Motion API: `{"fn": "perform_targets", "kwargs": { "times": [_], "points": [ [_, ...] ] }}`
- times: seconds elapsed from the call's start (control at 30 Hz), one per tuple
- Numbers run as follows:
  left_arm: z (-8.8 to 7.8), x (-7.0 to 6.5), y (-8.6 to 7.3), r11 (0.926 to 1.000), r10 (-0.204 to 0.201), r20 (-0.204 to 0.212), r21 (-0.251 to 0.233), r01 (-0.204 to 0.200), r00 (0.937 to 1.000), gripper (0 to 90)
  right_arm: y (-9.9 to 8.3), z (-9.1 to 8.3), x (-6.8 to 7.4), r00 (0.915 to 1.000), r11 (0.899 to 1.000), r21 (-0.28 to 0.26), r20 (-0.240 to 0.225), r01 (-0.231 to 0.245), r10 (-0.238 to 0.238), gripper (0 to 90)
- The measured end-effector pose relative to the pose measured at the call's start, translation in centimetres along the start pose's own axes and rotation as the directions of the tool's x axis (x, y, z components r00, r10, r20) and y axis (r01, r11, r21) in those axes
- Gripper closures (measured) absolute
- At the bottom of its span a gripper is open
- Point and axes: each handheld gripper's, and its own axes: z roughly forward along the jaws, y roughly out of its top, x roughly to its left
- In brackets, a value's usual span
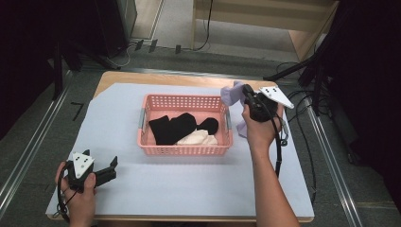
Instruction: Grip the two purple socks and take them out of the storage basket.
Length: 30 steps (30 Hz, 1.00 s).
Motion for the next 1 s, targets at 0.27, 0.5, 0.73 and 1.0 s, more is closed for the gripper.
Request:
{"fn": "perform_targets", "kwargs": {
  "times": [0.27, 0.5, 0.73, 1.0],
  "points": [
    [0.0, 0.0, 0.0, 1.0000, -0.001, 0.001, -0.006, 0.001, 1.0000, 8.2, -0.9, -1.1, -2.7, 0.9988, 1.000, 0.011, 0.046, -0.016, 0.016, 88.8],
    [-0.1, 0.0, 0.0, 1.0000, 0.001, 0.001, -0.007, -0.001, 1.0000, 8.2, -2.6, -1.1, -4.4, 0.9966, 0.998, 0.053, 0.081, -0.019, 0.015, 88.7],
    [-0.1, 0.0, -0.1, 0.9999, -0.004, 0.004, -0.014, 0.004, 1.0000, 8.3, -5.5, -1.0, -5.9, 0.9930, 0.991, 0.126, 0.116, -0.034, 0.020, 88.2],
    [-0.1, -0.1, -0.1, 0.9999, 0.003, 0.000, -0.012, -0.003, 1.0000, 8.2, -6.6, -2.2, -6.7, 0.9888, 0.987, 0.092, 0.088, -0.129, 0.121, 62.6]
  ]
}}
